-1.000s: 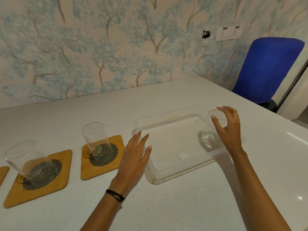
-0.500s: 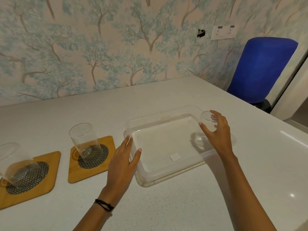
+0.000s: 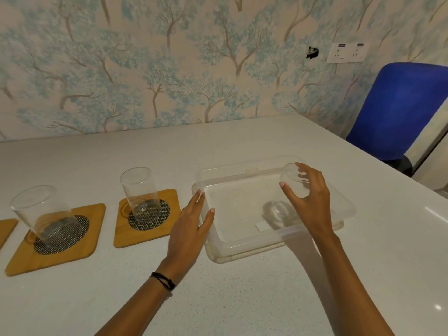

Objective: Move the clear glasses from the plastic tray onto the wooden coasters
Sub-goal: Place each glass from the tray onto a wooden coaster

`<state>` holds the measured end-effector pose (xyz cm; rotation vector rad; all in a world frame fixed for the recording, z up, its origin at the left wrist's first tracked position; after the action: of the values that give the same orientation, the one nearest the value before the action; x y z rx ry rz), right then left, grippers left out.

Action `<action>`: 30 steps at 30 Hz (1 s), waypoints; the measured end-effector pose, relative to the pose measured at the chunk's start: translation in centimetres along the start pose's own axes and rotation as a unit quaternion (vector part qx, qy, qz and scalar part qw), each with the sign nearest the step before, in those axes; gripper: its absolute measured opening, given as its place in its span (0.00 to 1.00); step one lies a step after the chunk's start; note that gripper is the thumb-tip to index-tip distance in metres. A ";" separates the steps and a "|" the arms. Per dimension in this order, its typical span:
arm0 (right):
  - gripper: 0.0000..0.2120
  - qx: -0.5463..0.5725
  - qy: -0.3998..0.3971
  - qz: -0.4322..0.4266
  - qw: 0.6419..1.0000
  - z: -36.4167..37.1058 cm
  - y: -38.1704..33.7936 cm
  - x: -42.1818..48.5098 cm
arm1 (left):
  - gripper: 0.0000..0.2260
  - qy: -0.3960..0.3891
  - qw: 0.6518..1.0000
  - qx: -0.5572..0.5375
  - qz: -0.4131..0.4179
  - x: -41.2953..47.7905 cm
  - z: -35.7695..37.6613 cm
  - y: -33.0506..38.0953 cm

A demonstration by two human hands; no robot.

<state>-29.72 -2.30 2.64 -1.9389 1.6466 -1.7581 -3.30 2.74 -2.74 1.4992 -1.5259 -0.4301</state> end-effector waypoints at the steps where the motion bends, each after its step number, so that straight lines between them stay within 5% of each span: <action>1: 0.27 0.007 -0.007 -0.003 1.000 0.3 -0.3 -0.1 | 0.29 0.001 1.000 0.004 0.003 0.0 0.0 0.0; 10: 0.28 0.058 -0.046 -0.029 0.997 1.7 -3.0 -1.5 | 0.27 -0.020 0.997 0.062 0.030 0.2 -0.3 -0.1; 17: 0.26 0.116 0.000 -0.034 0.993 1.8 -5.7 -2.5 | 0.24 -0.024 0.988 0.123 0.087 -0.8 -2.6 0.1; 30: 0.26 0.202 0.025 0.006 0.979 4.1 -12.3 -5.4 | 0.14 0.031 0.975 0.182 0.122 -5.0 -13.7 -5.1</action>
<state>-17.70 4.39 5.30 -1.7079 1.1858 -1.9624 9.66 11.08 -1.47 1.5525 -1.7797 0.0439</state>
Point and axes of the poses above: each hand's wrist, its own x-axis towards the middle knuckle, its own z-axis out of the palm, y = z × x, the point moved 2 cm from there along x, towards the middle knuckle, and after that the axes turned 5 degrees about y, right-handed, at the moved point
